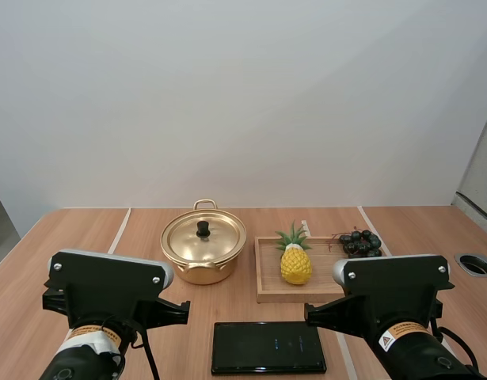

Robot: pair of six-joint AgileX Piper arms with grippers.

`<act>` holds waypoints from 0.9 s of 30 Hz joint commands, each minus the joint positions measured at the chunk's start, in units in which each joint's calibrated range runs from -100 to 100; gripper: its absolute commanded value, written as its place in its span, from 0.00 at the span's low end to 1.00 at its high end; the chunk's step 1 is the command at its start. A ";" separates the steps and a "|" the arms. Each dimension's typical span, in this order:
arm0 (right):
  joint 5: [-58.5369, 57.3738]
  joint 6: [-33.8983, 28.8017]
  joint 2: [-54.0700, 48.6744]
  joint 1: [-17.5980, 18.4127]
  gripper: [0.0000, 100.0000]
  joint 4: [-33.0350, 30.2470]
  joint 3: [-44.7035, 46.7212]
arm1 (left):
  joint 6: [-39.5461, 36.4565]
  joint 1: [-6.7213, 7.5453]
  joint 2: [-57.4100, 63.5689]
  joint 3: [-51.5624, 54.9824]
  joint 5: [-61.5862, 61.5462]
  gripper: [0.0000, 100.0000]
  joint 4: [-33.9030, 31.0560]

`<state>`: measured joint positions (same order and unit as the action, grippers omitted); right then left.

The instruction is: Open the pot, put the grape inside, and close it

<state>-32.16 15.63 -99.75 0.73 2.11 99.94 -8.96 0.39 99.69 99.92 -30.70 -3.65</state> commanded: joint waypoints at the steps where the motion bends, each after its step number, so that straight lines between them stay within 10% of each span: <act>1: 23.67 0.21 -0.25 -0.33 0.00 0.12 0.06 | -0.29 -0.05 0.31 0.08 26.51 0.00 0.86; 27: 23.67 0.11 -0.25 -0.33 0.00 1.14 0.06 | -0.29 -0.05 0.31 0.08 26.51 0.00 0.86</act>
<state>-9.77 15.63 -99.75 0.73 2.58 100.00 -8.96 0.39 99.69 100.00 -5.84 -3.65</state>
